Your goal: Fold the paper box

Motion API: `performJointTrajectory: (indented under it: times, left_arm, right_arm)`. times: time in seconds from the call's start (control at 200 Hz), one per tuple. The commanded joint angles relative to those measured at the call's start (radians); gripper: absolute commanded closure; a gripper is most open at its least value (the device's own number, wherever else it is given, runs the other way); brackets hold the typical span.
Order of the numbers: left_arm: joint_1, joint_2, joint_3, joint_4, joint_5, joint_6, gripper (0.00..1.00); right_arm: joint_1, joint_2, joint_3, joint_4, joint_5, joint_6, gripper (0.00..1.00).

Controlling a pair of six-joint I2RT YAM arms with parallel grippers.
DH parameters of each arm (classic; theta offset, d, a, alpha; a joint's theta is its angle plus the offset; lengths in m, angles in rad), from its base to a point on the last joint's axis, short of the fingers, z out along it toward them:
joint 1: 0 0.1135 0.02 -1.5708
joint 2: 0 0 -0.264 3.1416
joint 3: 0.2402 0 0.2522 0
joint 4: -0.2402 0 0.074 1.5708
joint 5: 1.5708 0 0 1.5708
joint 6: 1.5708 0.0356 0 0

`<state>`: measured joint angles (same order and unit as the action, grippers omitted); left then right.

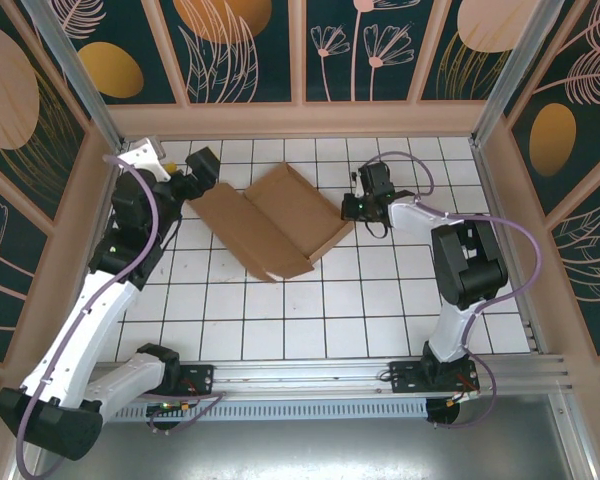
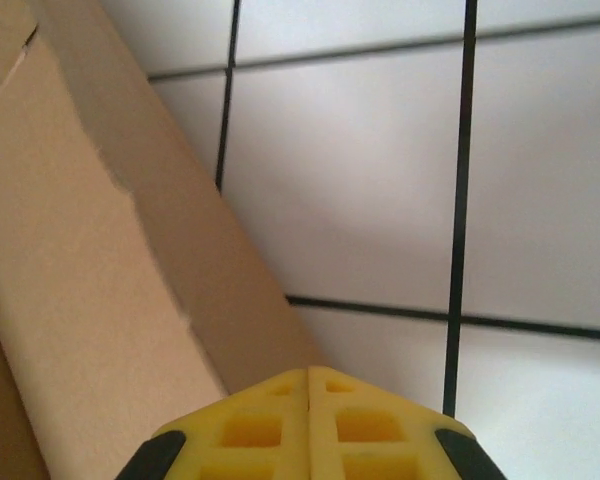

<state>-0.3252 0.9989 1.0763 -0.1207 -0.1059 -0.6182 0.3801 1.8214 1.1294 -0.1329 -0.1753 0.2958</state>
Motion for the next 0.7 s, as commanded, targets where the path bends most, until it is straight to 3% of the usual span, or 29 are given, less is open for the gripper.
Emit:
performJointTrajectory:
  times: [0.0,0.16,0.34,0.651,0.696]
  left_arm:
    - [0.001,0.034,0.071,-0.053,0.037,0.015,0.02]
    - [0.001,0.064,0.080,-0.057,0.047,0.027,0.01]
    - [0.000,0.093,0.069,-0.053,0.074,0.031,0.02]
    - [-0.002,0.084,0.046,-0.072,0.113,0.020,0.01]
    - [-0.002,0.080,0.040,-0.079,0.117,0.017,0.02]
  right_arm:
    - [0.080,-0.054,-0.100,0.032,-0.040,0.071,0.85]
    - [0.212,-0.150,-0.192,0.011,-0.040,0.068,0.74]
    - [0.198,-0.261,-0.146,0.006,0.050,-0.032,0.50]
    - [0.197,0.142,0.295,0.071,0.186,-0.356,0.28]
    - [0.195,0.172,0.312,0.149,0.180,-0.398,0.05]
